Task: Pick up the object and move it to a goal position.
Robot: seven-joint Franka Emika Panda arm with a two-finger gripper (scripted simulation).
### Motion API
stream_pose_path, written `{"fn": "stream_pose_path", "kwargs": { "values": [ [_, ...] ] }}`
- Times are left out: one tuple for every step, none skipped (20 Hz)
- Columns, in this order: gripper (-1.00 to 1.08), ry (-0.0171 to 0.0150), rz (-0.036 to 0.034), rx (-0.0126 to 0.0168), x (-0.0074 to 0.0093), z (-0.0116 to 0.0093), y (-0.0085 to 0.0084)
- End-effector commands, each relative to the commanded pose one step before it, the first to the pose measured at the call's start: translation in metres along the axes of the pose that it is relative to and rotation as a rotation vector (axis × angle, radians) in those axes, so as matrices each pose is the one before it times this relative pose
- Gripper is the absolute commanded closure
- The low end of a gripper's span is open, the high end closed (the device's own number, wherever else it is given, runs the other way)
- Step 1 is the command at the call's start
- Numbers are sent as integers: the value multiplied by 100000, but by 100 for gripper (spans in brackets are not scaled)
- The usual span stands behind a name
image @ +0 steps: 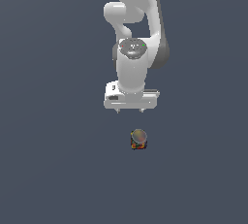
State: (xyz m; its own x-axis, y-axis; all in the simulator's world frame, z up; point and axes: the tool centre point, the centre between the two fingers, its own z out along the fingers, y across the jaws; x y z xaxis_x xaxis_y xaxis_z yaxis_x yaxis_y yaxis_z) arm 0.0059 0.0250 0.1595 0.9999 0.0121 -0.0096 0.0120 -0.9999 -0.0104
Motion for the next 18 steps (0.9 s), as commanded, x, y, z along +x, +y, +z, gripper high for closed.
{"fn": "stream_pose_path", "kwargs": {
  "values": [
    [-92,38,-590,-113,724,348,-314],
    [-92,35,-285,-57,356,168,-154],
    [-92,38,-293,-56,384,187,-158],
    [-92,42,-323,-61,410,206,-177],
    [-92,45,-337,-62,436,228,-185],
    [-92,50,-369,-67,460,248,-207],
    [-92,52,-375,-66,484,273,-212],
    [-92,57,-404,-69,505,296,-232],
    [-92,59,-405,-67,509,311,-235],
    [-92,56,-376,-61,473,302,-221],
    [-92,53,-350,-55,437,289,-209],
    [-92,50,-324,-50,402,276,-195],
    [-92,47,-294,-44,369,261,-179],
    [-92,45,-278,-41,336,245,-172],
    [-92,40,-243,-35,305,229,-151],
    [-92,37,-224,-32,275,212,-141],
    [-92,34,-202,-28,245,193,-128],
    [-92,28,-165,-23,217,176,-105]
  ]
}}
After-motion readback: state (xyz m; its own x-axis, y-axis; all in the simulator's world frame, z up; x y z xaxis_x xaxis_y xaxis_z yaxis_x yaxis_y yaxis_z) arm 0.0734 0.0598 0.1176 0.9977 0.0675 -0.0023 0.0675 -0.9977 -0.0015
